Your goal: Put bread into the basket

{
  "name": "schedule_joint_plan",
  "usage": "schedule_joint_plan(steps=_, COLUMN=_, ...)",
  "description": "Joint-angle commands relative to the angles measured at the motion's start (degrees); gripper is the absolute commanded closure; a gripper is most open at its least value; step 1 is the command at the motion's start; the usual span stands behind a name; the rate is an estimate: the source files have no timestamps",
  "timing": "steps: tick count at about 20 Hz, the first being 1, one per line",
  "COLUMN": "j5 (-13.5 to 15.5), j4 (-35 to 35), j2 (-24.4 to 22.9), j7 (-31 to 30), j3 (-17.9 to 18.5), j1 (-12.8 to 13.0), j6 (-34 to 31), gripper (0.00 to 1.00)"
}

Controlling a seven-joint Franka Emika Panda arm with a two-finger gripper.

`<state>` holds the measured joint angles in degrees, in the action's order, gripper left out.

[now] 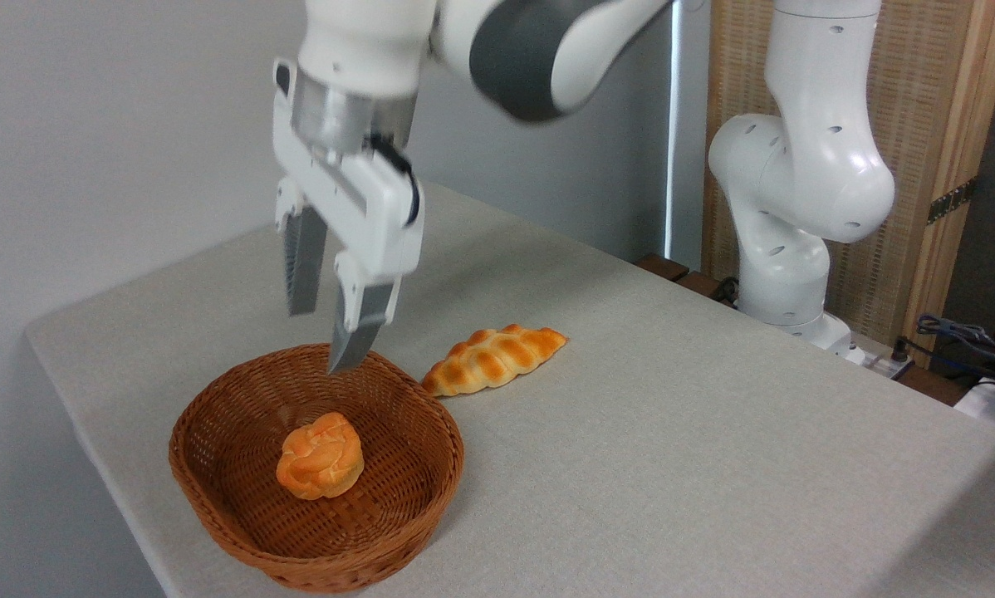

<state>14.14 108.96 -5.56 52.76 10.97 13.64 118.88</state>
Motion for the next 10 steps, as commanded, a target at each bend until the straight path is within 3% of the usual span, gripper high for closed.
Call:
schedule_joint_plan(steps=1, j5=-3.1, j4=-7.3, j2=0.7, j7=-0.5, j3=0.9, j1=-0.9, j6=-12.7, gripper=0.0)
schedule_joint_plan(steps=3, j5=-4.7, j4=-10.5, j2=1.1, j7=-2.4, j3=0.6, j1=-1.3, j6=-18.5, gripper=0.0)
schedule_joint_plan(steps=4, j5=-7.1, j4=-11.7, j2=1.1, j7=-4.0, j3=0.4, j1=-1.4, j6=-20.8, gripper=0.0)
schedule_joint_plan(steps=6, j5=-10.8, j4=-12.6, j2=1.2, j7=-7.8, j3=-0.3, j1=-1.4, j6=-22.9, gripper=0.0)
schedule_joint_plan(steps=10, j5=-14.0, j4=-14.9, j2=3.6, j7=-14.6, j3=-4.7, j1=-1.4, j6=-25.6, gripper=0.0)
